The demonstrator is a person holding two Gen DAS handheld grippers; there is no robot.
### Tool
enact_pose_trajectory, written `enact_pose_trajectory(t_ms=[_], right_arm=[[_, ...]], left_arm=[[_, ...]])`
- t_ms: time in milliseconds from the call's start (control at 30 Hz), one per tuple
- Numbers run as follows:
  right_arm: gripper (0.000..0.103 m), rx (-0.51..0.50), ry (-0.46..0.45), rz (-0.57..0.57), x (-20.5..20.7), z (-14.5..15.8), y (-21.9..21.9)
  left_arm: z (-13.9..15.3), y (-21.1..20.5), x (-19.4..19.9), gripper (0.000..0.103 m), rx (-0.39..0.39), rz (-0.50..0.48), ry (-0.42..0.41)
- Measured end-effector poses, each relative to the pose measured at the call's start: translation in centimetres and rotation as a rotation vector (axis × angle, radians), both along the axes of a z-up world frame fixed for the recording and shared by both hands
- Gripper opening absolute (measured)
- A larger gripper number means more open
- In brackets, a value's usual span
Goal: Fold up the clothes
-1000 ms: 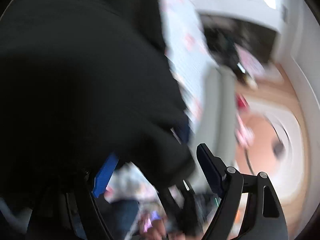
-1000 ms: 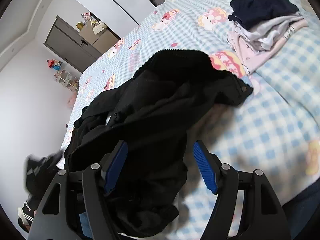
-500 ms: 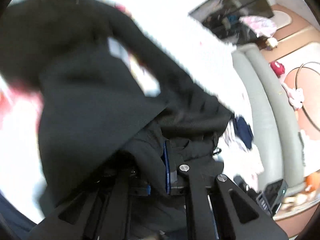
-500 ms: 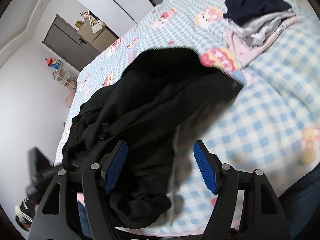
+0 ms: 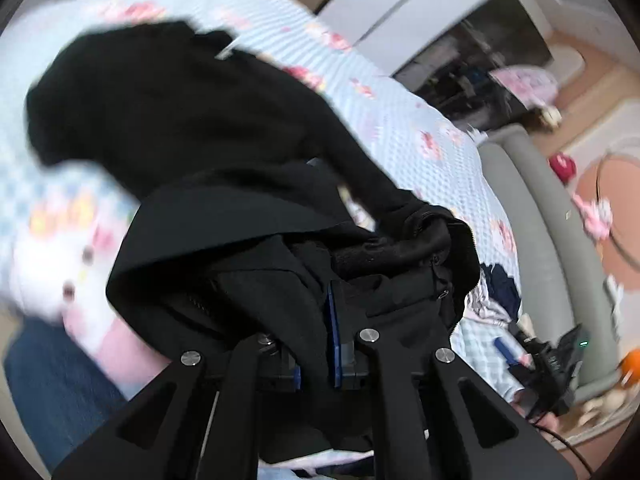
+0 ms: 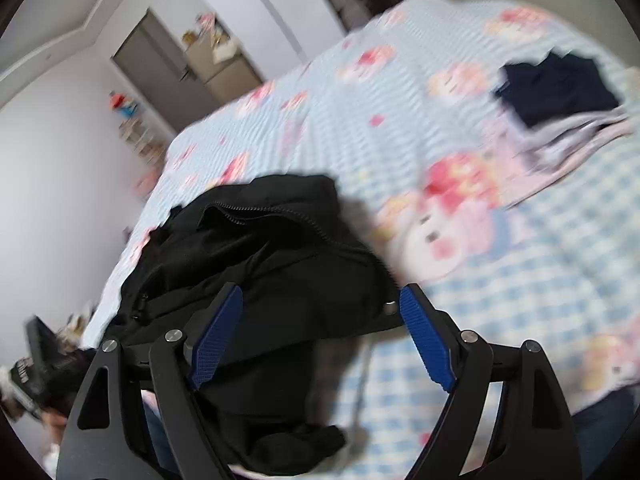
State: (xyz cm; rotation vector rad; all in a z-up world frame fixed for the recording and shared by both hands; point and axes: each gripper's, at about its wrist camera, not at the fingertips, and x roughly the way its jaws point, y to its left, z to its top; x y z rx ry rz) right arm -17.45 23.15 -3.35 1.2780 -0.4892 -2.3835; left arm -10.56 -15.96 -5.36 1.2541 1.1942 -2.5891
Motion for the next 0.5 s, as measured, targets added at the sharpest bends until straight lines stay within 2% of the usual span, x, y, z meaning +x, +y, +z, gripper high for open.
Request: enact_pose_trajectory(t_ms=[133,267,400,500], right_arm=[[0.082,-0.014,-0.169,0.067,0.0,-5.7,-2.7],[0.083,-0.141,-0.277,0.063,-0.5,-9.6,-3.2],[0.083,-0.305,-0.236,-0.019,-2.5,-9.2,-2.4],[0.088,-0.328,-0.216,-0.006,-4.5,-8.8,-3.5]], left_arm=[[-1.4,0.3,0.5,0.011,0.029,-0.015,-0.021],[-2.6,0.9,0.7,0.014,0.054,-0.050,-0.035],[-3.8,1.0,1.0,0.018,0.113,-0.037,-0.020],[-5.6,0.5,0.9,0.039,0.181,-0.018,-0.029]])
